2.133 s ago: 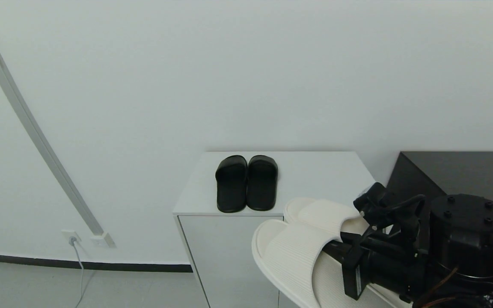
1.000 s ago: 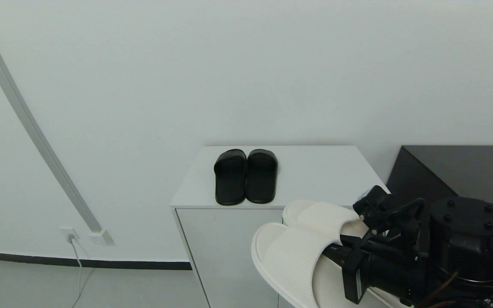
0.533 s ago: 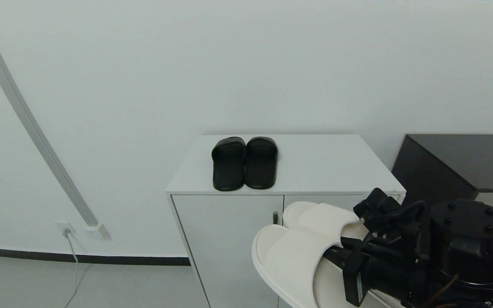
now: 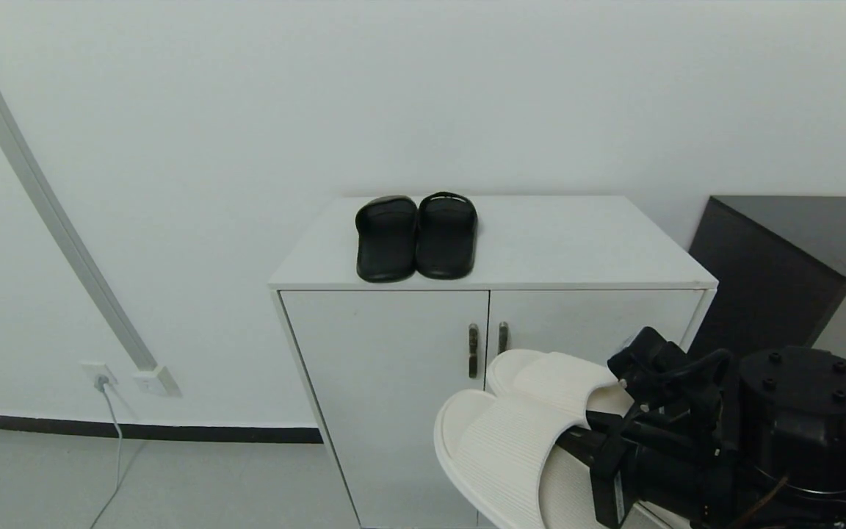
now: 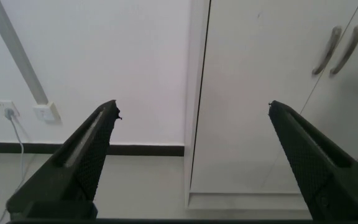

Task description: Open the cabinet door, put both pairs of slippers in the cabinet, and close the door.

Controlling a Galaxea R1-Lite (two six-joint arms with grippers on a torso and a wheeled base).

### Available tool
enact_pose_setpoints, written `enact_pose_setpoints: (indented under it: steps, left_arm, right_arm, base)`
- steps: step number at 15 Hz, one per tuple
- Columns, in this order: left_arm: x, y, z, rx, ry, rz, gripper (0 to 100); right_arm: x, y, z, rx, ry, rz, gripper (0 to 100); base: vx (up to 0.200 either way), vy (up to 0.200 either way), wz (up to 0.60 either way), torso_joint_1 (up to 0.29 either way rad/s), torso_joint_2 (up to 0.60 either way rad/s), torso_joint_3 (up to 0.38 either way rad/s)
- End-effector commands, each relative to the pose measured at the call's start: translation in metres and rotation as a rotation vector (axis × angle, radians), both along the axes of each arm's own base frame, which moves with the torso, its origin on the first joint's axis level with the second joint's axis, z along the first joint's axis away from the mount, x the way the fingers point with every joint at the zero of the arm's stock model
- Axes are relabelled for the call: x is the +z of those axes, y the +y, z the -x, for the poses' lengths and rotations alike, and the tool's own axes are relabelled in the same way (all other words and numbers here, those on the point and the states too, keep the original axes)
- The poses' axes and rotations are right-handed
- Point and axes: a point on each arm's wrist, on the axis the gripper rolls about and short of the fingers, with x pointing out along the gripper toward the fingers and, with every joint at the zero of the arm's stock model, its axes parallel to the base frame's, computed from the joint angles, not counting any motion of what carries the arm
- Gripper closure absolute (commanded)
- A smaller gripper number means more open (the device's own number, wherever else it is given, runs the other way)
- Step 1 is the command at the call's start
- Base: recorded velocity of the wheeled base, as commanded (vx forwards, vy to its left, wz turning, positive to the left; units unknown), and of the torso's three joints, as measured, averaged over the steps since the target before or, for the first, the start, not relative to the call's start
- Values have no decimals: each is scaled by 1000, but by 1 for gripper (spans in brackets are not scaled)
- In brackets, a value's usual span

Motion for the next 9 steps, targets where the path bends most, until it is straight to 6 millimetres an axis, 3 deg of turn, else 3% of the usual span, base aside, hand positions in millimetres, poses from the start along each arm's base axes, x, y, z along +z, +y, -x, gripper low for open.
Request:
enact_pose_setpoints:
  steps: [1,9]
  left_arm:
    - [0,0,0,0,1,0,0]
    - [0,0,0,0,1,0,0]
  right_arm:
    - [-1,0,0,1,3,3,100]
    - [-8,-2,3,7,13,9,100]
  base:
    - [0,0,0,-188,520,315]
    - [0,0,0,-168,492,323]
